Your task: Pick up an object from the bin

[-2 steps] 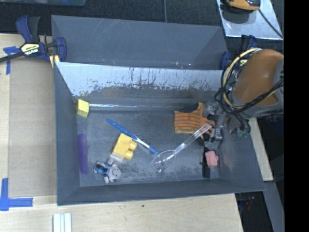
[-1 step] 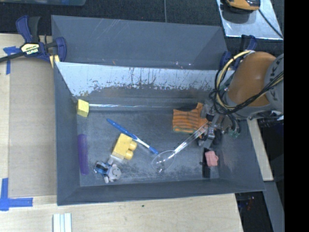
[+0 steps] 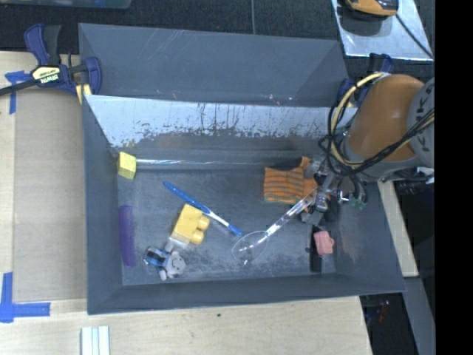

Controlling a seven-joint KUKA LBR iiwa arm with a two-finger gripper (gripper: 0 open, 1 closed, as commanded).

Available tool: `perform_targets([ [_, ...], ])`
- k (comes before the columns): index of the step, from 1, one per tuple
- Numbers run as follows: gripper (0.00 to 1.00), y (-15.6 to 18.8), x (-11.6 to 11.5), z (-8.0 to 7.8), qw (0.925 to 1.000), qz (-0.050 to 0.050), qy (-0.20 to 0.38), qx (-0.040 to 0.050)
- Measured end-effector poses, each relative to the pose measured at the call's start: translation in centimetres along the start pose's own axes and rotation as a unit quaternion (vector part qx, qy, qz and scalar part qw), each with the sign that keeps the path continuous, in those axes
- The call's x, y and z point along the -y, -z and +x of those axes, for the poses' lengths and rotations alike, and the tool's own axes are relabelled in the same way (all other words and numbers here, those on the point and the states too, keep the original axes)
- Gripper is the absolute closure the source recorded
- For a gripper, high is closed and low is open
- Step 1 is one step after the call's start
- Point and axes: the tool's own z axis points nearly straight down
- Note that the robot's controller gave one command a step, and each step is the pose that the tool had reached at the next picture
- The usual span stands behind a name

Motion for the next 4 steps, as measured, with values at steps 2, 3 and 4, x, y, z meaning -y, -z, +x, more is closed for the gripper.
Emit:
perform_targets([
  [2,1.0,-2.96,0.43,0.32,0.9961,-0.001,-0.089,0.0029],
  [3,1.0,-2.95,0.43,0.31,0.9961,-0.001,-0.088,0.0029],
  [4,1.0,-2.86,0.44,0.27,0.9961,-0.001,-0.088,0.0036],
])
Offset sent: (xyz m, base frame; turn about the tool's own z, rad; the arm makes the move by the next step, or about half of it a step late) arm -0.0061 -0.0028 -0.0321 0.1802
